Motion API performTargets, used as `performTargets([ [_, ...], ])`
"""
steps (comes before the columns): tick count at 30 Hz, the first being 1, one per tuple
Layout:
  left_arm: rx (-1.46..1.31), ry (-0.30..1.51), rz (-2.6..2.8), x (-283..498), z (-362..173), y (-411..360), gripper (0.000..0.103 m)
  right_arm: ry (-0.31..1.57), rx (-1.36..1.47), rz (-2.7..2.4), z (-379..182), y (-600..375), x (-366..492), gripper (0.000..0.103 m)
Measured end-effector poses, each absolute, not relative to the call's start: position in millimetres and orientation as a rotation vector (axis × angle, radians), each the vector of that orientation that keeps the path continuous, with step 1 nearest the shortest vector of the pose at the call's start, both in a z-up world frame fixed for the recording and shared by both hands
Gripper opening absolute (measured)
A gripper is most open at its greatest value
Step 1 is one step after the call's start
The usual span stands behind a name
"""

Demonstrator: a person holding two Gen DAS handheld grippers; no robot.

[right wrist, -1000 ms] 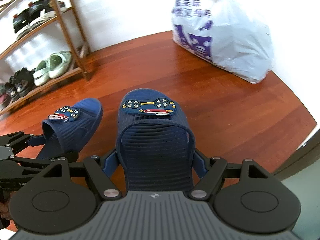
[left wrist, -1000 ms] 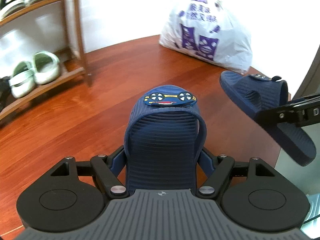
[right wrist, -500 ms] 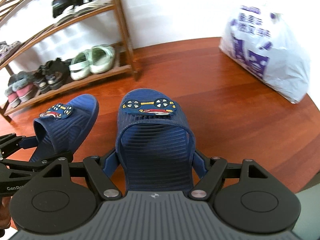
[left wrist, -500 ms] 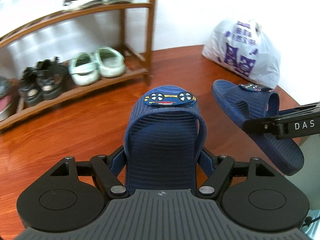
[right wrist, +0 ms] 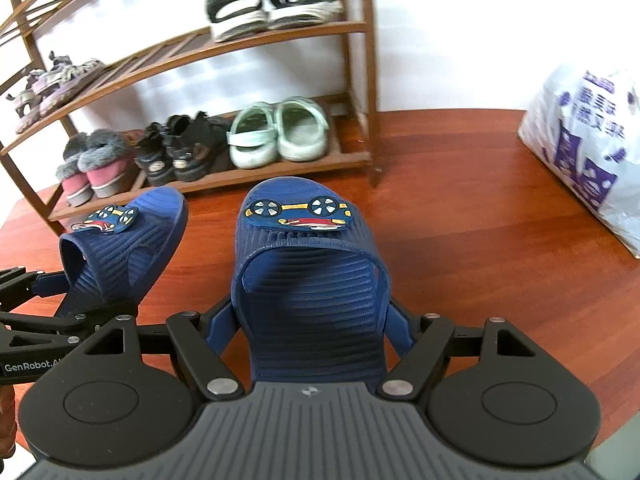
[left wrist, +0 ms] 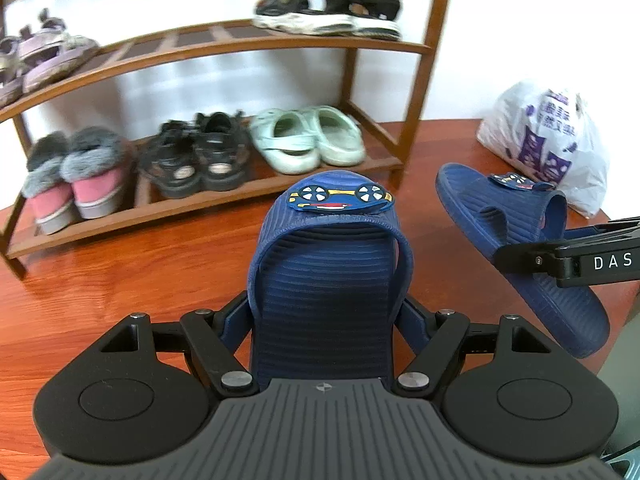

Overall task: Organize scattered shoes
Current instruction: 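Lift both navy sandals with both tools and carry them to the rack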

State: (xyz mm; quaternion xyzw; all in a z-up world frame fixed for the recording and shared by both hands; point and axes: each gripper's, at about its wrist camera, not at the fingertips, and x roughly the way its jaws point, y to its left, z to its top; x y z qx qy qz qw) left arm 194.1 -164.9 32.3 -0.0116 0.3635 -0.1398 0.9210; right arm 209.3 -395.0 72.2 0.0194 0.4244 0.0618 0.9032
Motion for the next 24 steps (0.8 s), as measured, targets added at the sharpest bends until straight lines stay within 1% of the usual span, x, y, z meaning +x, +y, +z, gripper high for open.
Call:
performTargets([
  [12,-0.055,0.73,-0.225,189,38,-90,0.076,0.842,0.008,0.175,84,-327,224,0.08],
  [18,-0.073,0.718,-0.196,188,43,-55,0.076,0.792,-0.002,0.186,104,-295,242,0.08],
  [24,-0.094,0.706,-0.167,190,51,-26,0.076,0.751,-0.018,0.207,128,-261,278,0.08],
])
